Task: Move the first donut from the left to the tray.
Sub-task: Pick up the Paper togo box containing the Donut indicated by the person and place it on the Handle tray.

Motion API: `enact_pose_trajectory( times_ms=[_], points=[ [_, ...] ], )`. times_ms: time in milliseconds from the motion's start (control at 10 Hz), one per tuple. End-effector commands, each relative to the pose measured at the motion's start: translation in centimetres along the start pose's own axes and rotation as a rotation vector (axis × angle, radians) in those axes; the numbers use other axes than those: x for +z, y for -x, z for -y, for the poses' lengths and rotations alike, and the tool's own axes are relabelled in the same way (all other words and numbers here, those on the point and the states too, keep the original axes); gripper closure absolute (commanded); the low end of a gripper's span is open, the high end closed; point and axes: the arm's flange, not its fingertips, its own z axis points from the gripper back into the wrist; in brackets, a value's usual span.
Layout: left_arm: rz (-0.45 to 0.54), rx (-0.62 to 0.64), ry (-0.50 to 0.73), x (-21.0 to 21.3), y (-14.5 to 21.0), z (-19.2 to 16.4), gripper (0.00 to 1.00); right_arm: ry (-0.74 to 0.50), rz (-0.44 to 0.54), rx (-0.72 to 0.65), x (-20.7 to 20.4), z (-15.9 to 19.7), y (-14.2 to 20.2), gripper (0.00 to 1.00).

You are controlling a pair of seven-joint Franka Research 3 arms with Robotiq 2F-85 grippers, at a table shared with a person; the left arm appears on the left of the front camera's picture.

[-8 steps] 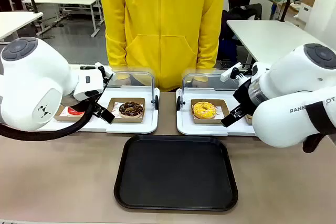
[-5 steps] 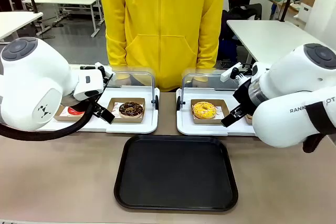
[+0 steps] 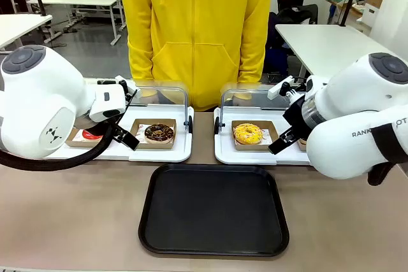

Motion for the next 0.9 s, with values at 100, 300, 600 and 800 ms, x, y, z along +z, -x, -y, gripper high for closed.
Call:
enact_pose_trajectory(
  times_ms=[100,300,600,800],
  points=[
    [0.000,-0.001,0.000,0.0,0.0,0.0,0.00,0.000,0.000,0.000,0.0,0.0,0.0,0.00],
    [0.049,-0.002,0.015,2.9,-1.6,-1.6,0.00,-0.014,0.061,-0.023,5.3,2.4,-5.4,0.00],
    [0.127,-0.018,0.158,9.5,-3.2,-7.7,0.00,-0.136,0.136,-0.047,12.5,8.2,-7.4,0.00],
    [0.169,-0.124,0.322,13.1,-2.6,-13.2,0.00,-0.245,0.192,-0.020,15.7,14.2,-5.4,0.00]
  ],
)
